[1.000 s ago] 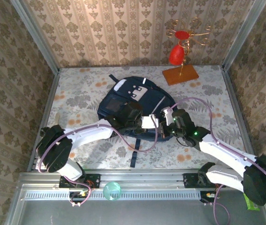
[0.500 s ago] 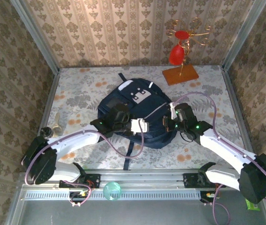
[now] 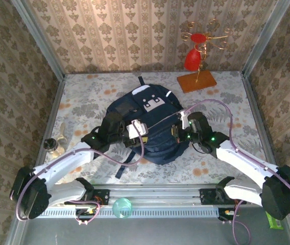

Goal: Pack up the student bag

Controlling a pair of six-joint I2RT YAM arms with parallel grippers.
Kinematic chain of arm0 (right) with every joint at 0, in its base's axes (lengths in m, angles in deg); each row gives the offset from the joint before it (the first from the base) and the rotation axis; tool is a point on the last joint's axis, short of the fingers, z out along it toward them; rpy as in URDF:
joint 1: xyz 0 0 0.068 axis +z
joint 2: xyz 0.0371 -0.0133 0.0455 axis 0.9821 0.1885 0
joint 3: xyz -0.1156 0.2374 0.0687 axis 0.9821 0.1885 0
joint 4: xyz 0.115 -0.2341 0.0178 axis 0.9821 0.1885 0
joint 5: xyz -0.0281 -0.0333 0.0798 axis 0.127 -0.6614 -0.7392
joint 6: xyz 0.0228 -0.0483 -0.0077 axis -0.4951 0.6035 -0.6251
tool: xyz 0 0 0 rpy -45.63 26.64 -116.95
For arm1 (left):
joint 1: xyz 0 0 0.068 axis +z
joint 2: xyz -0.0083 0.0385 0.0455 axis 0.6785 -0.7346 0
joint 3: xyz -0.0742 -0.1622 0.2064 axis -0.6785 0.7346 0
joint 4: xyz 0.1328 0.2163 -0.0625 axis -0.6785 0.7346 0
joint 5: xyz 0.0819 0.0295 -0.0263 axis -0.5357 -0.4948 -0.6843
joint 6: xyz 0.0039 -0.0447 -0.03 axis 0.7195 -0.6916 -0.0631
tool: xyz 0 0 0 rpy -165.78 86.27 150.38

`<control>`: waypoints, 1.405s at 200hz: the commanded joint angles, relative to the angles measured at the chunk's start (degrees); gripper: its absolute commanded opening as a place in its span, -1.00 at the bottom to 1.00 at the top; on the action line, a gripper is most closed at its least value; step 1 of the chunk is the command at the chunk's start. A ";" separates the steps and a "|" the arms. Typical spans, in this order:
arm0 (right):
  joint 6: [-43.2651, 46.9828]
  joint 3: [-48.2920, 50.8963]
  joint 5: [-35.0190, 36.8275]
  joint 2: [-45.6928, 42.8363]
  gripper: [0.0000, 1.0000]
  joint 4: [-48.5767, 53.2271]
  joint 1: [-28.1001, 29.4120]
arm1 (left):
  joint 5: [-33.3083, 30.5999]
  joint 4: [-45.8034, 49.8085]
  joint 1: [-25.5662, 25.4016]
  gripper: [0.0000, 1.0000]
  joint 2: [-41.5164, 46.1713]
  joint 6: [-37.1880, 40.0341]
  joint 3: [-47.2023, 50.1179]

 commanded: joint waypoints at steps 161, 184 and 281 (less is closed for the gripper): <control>-3.07 2.02 8.11 -3.85 -1.00 6.50 0.09 | 0.21 4.34 -5.12 -1.00 -7.71 6.45 -6.37; -3.34 0.64 11.67 -3.31 -1.00 10.05 -1.90 | 2.53 3.53 -2.11 -1.00 -4.49 6.89 -3.63; -2.91 0.93 -4.70 -1.85 -1.00 -6.20 4.77 | -3.50 3.86 -1.25 0.22 1.11 -5.20 -2.93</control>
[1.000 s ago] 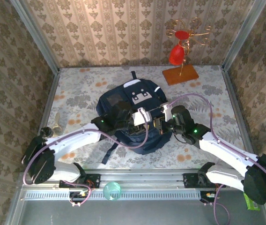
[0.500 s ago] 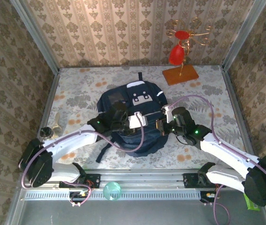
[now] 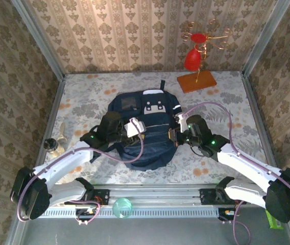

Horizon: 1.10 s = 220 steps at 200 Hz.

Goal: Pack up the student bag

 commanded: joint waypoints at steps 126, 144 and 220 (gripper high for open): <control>0.68 0.98 -1.03 -0.87 -1.00 -5.98 5.28 | -2.42 8.73 -9.47 -0.93 -12.19 4.67 -12.00; 1.17 0.63 0.75 -0.44 -1.00 -2.33 3.64 | 0.02 7.87 -8.87 -1.00 -9.46 8.74 -9.15; 1.79 -2.28 2.16 2.99 -1.00 4.49 -4.91 | 7.00 1.15 -3.64 -1.00 0.32 10.89 -0.36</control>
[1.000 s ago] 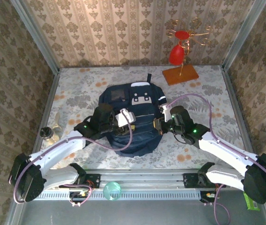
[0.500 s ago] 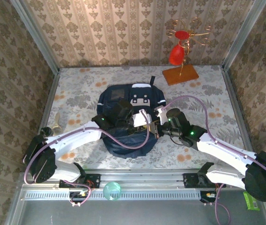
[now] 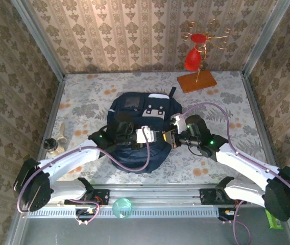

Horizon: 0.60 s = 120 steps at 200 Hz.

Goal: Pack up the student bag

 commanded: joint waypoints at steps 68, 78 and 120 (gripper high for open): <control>0.73 -8.53 12.26 8.72 -1.00 12.12 -6.84 | 4.59 0.38 5.28 -1.00 5.41 2.86 4.30; 1.02 -8.53 11.99 9.25 -1.00 11.88 -6.80 | 5.07 -0.09 5.30 -1.00 5.05 2.89 4.33; 2.74 -8.71 11.09 10.84 -0.88 11.95 -7.70 | 6.24 -5.65 5.25 -1.00 1.87 0.50 3.98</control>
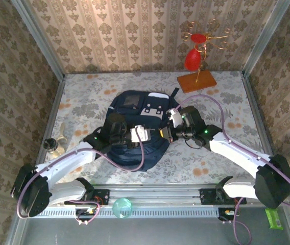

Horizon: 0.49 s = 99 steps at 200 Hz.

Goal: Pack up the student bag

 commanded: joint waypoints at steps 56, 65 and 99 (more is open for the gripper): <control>3.18 -1.28 24.17 -4.66 -0.27 12.71 -6.46 | -2.53 -10.08 -2.06 -1.00 -14.78 -6.17 -7.68; 3.56 -1.37 27.42 -6.23 -0.24 13.57 -6.75 | -2.83 -10.57 -2.81 -1.00 -17.02 -6.79 -9.21; 4.93 -1.76 35.80 -9.79 -0.08 14.12 -8.98 | -4.22 -11.78 -4.55 -1.00 -24.40 -9.30 -13.47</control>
